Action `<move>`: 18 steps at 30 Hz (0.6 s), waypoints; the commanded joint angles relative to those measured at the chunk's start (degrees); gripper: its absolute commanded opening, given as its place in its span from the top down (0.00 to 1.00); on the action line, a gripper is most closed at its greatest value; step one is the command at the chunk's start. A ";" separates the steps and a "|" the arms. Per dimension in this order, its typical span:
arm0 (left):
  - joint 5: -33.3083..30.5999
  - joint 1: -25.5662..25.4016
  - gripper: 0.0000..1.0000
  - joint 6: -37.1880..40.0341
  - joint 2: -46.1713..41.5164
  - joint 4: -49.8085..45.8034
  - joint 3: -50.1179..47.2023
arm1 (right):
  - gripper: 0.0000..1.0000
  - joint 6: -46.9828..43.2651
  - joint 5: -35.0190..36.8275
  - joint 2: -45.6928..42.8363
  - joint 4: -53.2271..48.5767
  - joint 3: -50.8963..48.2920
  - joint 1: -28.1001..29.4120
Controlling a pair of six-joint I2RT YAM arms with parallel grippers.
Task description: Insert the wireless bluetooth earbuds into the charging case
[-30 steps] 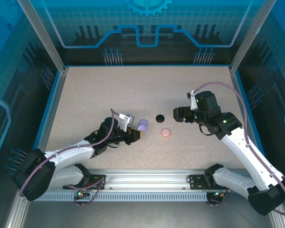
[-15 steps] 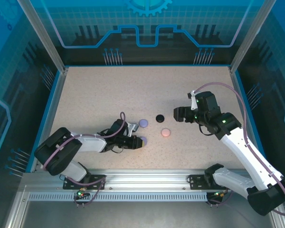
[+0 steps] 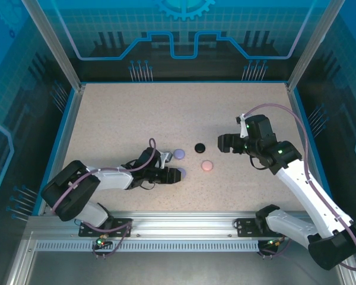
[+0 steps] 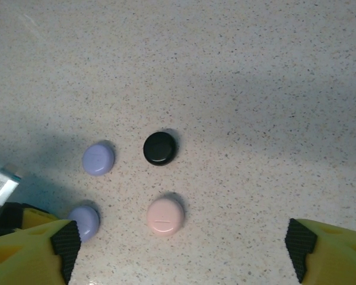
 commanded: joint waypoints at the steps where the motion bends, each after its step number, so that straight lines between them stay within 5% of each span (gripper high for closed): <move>1: -5.10 -0.15 0.43 2.11 -3.61 -4.57 0.33 | 0.00 -2.18 2.08 -1.55 -1.85 0.32 -2.07; 18: -21.48 2.37 0.01 15.38 -28.18 -20.07 2.50 | 0.00 -8.38 4.14 -6.76 5.00 -4.32 -12.63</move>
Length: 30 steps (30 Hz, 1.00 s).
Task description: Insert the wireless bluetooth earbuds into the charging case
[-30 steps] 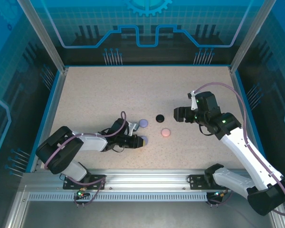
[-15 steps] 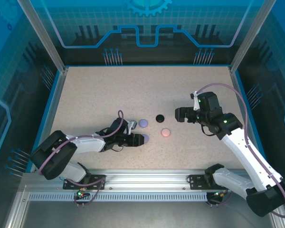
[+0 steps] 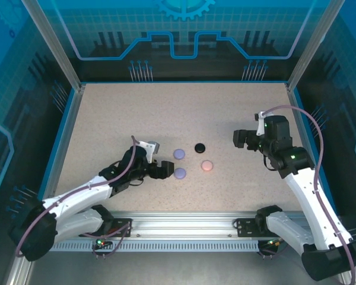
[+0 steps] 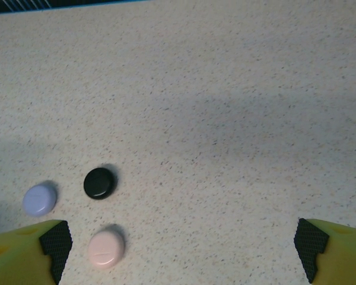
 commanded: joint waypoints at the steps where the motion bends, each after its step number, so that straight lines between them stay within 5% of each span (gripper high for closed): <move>1: -4.46 1.72 0.01 4.89 -3.43 -4.21 2.41 | 0.00 -2.83 2.18 -2.01 4.75 -3.62 -1.83; 10: -5.37 11.00 0.01 9.02 -9.14 -3.75 3.12 | 0.00 -7.48 5.86 -7.42 24.27 -19.82 -5.06; 24: -9.32 28.92 0.01 10.92 -8.51 3.97 -1.24 | 0.00 -12.24 5.10 5.26 53.03 -33.69 -7.95; 30: -13.63 32.54 0.01 11.28 -8.34 12.10 -6.51 | 0.00 -15.15 2.26 11.22 66.99 -38.09 -8.06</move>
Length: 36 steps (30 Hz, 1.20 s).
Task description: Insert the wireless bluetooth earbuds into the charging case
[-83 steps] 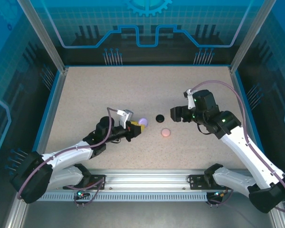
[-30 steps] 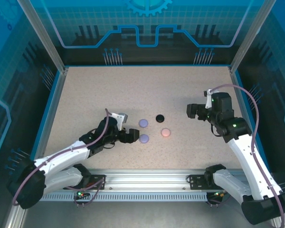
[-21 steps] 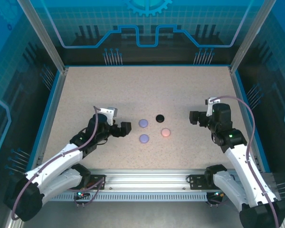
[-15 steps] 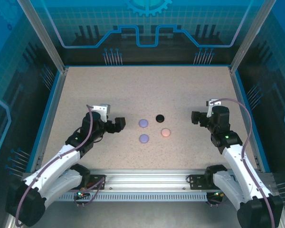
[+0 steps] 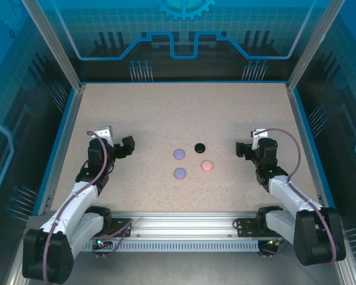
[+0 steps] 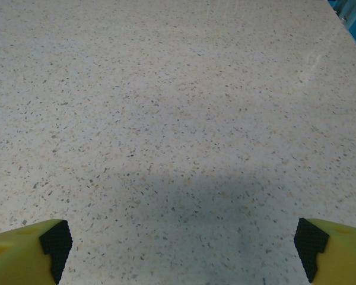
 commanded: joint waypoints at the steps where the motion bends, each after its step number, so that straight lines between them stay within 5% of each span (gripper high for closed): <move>1: -4.41 1.12 0.01 2.44 0.25 7.14 -2.28 | 0.00 -2.82 -2.73 3.70 13.54 -1.74 -0.92; 7: -8.18 1.28 0.01 8.13 3.52 15.79 -5.87 | 0.00 -5.04 -6.21 13.06 23.99 0.21 -0.11; 14: -4.74 1.59 0.01 11.99 12.83 33.66 -9.73 | 0.00 -7.74 -11.34 25.36 33.09 1.83 0.09; 27: 3.84 2.31 0.01 17.15 41.42 68.12 -9.74 | 0.00 -4.01 -13.86 25.36 26.99 4.80 -3.37; 36: 2.62 4.51 0.01 13.75 38.83 47.00 -0.65 | 0.00 -4.53 -11.99 25.45 26.90 4.88 -2.27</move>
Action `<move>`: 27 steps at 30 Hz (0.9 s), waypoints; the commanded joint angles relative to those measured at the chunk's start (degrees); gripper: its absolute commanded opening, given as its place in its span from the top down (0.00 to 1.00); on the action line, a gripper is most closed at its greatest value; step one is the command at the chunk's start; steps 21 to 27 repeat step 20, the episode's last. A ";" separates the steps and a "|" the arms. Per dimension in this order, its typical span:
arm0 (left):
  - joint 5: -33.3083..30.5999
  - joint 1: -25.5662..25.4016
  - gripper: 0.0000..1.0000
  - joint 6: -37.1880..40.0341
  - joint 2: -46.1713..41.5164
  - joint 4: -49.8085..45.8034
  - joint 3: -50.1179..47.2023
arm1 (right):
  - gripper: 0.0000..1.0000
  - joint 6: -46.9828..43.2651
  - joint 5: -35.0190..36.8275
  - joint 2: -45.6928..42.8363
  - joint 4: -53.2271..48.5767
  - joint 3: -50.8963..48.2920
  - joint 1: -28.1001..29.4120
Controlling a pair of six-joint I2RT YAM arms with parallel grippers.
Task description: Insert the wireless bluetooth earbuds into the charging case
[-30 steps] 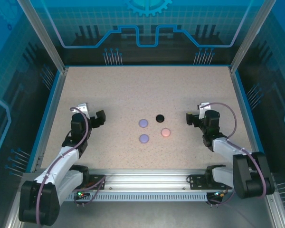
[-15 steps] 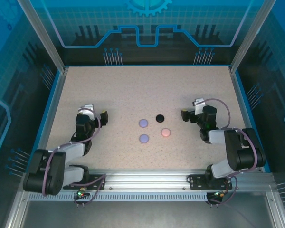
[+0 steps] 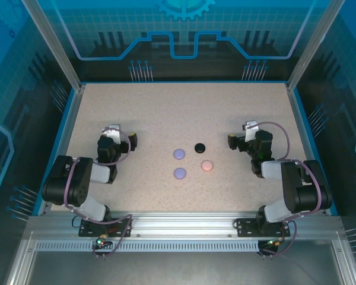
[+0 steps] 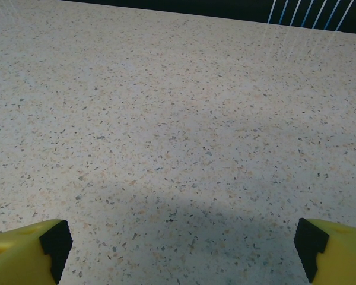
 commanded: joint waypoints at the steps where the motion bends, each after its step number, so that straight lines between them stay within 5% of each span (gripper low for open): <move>1: 0.53 0.78 0.01 -0.90 -1.38 -4.40 2.26 | 0.00 0.29 0.70 0.49 1.35 0.86 0.27; 27: 0.57 0.80 0.01 -0.82 -1.26 -4.06 2.20 | 0.00 0.27 0.76 0.49 1.35 0.86 0.31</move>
